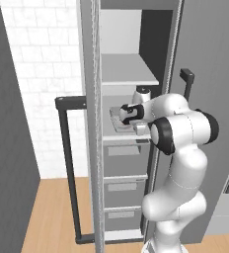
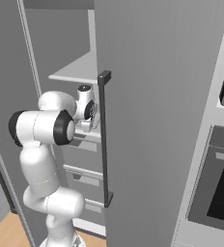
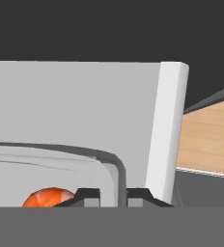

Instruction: Take the meat container that has the shrimp and place it on the second highest rack of the freezer. Then take the vegetable container that has the carrot and lemon and place it on the highest rack of the freezer.

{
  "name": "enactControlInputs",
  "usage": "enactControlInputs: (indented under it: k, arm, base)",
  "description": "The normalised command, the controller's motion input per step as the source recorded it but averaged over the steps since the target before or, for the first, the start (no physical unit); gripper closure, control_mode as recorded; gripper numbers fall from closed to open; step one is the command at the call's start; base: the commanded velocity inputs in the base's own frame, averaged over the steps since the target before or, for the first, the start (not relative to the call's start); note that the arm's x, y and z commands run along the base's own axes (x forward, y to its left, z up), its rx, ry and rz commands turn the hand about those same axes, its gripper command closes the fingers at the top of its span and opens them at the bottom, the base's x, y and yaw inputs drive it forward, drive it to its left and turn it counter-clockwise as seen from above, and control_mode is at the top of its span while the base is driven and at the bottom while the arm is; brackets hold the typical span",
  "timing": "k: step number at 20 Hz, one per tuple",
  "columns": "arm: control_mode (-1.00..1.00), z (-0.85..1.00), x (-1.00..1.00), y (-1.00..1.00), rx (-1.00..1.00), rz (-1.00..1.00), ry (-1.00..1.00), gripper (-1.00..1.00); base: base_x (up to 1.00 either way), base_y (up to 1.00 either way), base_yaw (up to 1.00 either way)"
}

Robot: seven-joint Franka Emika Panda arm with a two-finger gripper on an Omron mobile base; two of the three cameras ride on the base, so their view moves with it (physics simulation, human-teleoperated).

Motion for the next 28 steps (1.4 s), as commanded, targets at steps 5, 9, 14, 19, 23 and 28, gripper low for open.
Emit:
enactControlInputs:
  k: [5,9,14,19,23,28]
  arm:
    - [-1.00,0.00,0.00,0.00,0.00,0.00,0.00,-1.00]
    - [-1.00,0.00,0.00,0.00,0.00,0.00,0.00,-1.00]
    - [-1.00,0.09,-0.04,0.00,0.00,0.00,-0.01,-1.00]
    - [-1.00,0.35,-0.64,-0.03,0.00,0.00,-0.13,-1.00]
    - [-1.00,0.01,-0.92,0.00,0.00,0.02,-0.10,-1.00]
    - [-1.00,0.19,-0.80,0.00,0.00,0.04,-0.06,-1.00]
  base:
    - [0.00,0.00,0.00]
    - [0.00,0.00,0.00]
    - [0.00,0.00,0.00]
    - [0.00,0.00,0.00]
    - [0.00,0.00,0.00]
    - [0.00,0.00,0.00]
